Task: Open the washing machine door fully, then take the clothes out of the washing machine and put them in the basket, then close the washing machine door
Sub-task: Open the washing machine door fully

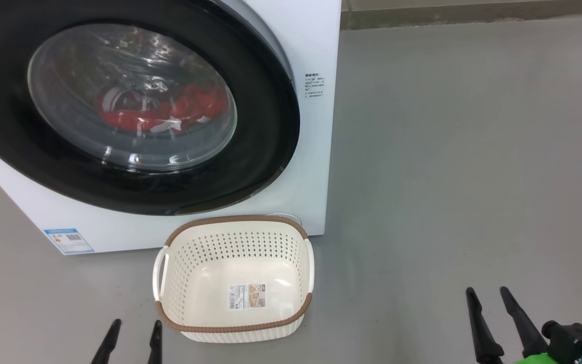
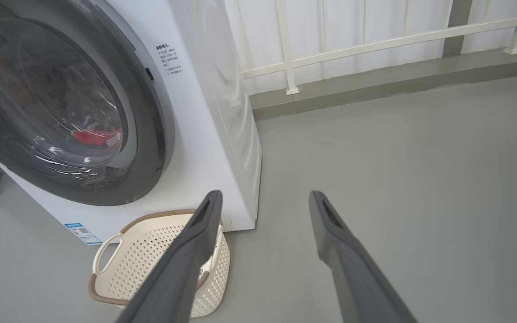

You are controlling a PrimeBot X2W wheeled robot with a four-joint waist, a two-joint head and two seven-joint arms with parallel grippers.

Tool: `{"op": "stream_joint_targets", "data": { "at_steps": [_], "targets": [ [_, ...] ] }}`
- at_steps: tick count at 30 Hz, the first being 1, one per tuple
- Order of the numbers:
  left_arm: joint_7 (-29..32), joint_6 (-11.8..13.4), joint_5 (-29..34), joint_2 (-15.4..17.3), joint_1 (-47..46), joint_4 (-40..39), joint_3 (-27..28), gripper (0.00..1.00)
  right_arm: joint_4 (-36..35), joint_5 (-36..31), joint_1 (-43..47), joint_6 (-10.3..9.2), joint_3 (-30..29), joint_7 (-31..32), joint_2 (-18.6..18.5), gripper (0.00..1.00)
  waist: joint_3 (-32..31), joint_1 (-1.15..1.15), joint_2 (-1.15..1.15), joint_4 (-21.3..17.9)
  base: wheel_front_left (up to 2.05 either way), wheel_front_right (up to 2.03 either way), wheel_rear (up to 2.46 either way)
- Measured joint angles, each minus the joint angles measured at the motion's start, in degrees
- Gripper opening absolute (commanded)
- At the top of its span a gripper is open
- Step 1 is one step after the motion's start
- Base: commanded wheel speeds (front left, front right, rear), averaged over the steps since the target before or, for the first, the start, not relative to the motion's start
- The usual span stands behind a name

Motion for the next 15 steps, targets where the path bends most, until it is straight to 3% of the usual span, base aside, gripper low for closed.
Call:
{"op": "stream_joint_targets", "data": {
  "at_steps": [1, 4, 15],
  "targets": [
    [0.0, 0.0, 0.0, 0.0, 0.0, 0.0, -0.3, 1.0, -0.4, 1.4, -0.1, 0.0, 0.4, 0.0, 0.0, 0.0, 0.1, 0.0, 0.0, 0.0, 0.0, 0.0, 0.0],
    [0.0, 0.0, 0.0, -0.1, 0.0, 0.0, -0.9, 1.0, -1.1, 3.4, -0.5, 0.0, 1.6, -0.2, 0.0, 0.0, 0.3, 0.0, 0.0, -0.1, 0.0, 0.0, 0.0],
    [0.0, -0.1, -0.9, -0.1, -1.7, -0.1, -3.4, 1.0, -3.1, 25.3, -14.7, 0.0, 6.1, -0.3, -0.3, 0.0, 2.9, 0.0, 0.0, 0.7, 0.0, 0.0, 0.0]
  ]
}}
